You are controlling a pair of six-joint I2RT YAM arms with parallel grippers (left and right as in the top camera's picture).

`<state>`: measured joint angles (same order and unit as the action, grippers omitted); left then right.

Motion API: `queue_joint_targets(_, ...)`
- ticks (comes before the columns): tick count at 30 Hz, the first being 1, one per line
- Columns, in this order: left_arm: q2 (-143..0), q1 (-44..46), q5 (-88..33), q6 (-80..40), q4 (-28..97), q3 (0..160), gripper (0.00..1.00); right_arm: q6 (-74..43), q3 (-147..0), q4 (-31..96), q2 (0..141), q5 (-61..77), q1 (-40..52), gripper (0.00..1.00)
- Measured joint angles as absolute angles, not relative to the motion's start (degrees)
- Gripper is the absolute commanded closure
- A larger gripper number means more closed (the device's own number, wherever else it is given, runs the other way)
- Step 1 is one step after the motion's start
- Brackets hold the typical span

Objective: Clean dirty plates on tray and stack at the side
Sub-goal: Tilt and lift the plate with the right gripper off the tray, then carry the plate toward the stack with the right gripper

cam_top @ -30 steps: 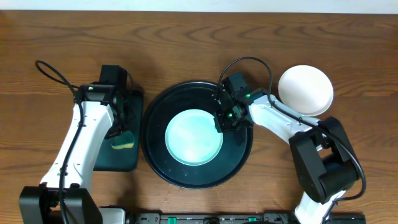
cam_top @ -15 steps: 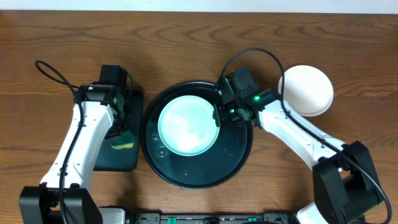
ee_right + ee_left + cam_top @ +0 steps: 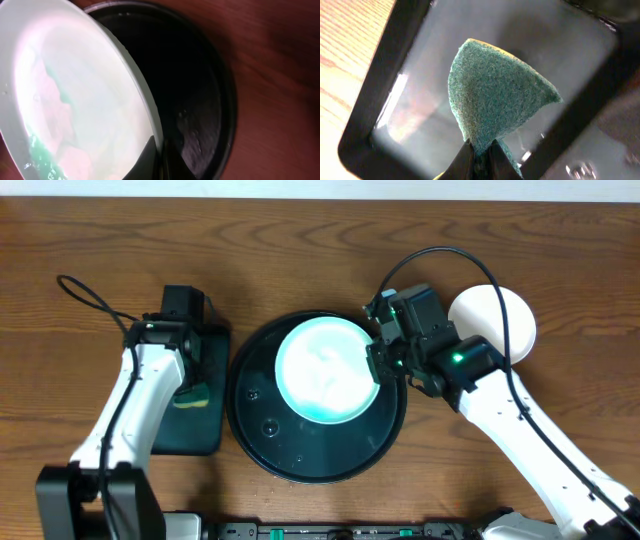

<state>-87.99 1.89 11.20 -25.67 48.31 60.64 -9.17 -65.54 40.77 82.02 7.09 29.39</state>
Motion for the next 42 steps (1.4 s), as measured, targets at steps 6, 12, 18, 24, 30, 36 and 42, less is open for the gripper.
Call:
queue_joint_targets(6,-94.4,-1.1,12.4,-25.4,46.0,60.5,0.37,-7.9,-65.6,44.6,81.8,5.8,29.4,0.99)
queue_joint_targets(12,-98.9,-2.5,11.1,-25.5,45.8,60.4,0.23,-5.9,-65.6,43.9,81.8,4.5,29.8,0.99)
queue_joint_targets(18,-99.2,-2.5,9.1,-25.5,45.9,60.4,0.23,-3.0,-65.6,41.8,81.6,-2.1,34.8,0.99)
queue_joint_targets(24,-99.2,-2.5,8.9,-25.5,46.6,60.4,0.23,1.1,-65.6,39.4,81.1,-14.0,42.5,0.99)
queue_joint_targets(30,-99.2,-2.5,8.9,-25.5,46.9,60.4,0.23,5.1,-65.6,37.5,81.1,-24.6,47.4,0.99)
queue_joint_targets(36,-99.2,-2.5,8.9,-25.5,46.9,60.4,0.23,12.6,-65.6,34.4,81.0,-37.5,50.4,0.99)
queue_joint_targets(42,-99.2,-2.5,8.7,-25.5,46.9,60.4,0.22,26.1,-65.7,28.4,81.0,-51.3,54.7,0.99)
